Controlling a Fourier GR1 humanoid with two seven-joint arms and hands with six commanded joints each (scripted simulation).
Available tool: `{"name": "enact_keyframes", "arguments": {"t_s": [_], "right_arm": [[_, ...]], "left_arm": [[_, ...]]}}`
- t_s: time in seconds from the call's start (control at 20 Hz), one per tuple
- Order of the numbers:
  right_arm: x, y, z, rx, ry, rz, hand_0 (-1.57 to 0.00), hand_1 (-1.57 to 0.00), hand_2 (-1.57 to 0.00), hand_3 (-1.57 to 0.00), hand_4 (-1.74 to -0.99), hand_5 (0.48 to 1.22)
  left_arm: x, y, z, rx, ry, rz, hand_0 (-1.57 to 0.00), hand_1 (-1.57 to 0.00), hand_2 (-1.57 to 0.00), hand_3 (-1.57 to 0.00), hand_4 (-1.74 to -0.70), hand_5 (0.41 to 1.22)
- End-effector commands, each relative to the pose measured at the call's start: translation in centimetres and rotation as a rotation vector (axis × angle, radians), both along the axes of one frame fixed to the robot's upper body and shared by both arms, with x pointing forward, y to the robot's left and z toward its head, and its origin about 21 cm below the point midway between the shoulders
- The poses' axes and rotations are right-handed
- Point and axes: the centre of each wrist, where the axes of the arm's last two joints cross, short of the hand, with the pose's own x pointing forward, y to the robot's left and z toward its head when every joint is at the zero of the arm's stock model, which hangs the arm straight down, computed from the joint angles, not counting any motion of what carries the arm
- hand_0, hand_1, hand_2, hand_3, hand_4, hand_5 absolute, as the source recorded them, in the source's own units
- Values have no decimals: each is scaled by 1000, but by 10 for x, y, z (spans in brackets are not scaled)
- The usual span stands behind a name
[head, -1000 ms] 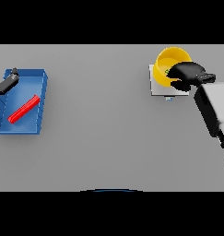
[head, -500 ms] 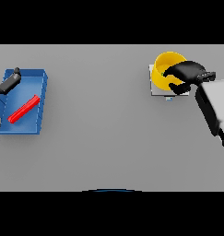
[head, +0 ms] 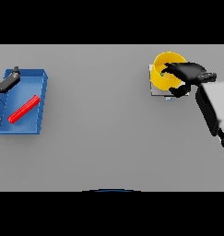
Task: Pick up the red beaker and tilt it to pour out 1 green nut into yellow bowl. Pick up the yellow bowl and place it on the metallic measuring scale.
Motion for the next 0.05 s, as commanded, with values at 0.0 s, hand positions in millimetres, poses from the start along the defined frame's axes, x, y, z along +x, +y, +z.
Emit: {"name": "enact_keyframes", "arguments": {"t_s": [0.0], "right_arm": [[0, 1, 0, -4, 6, -5, -21, -19, -25, -146, -1478, 738]], "left_arm": [[0, -2, 0, 3, -6, -5, 1, 1, 1, 1, -726, 665]]}}
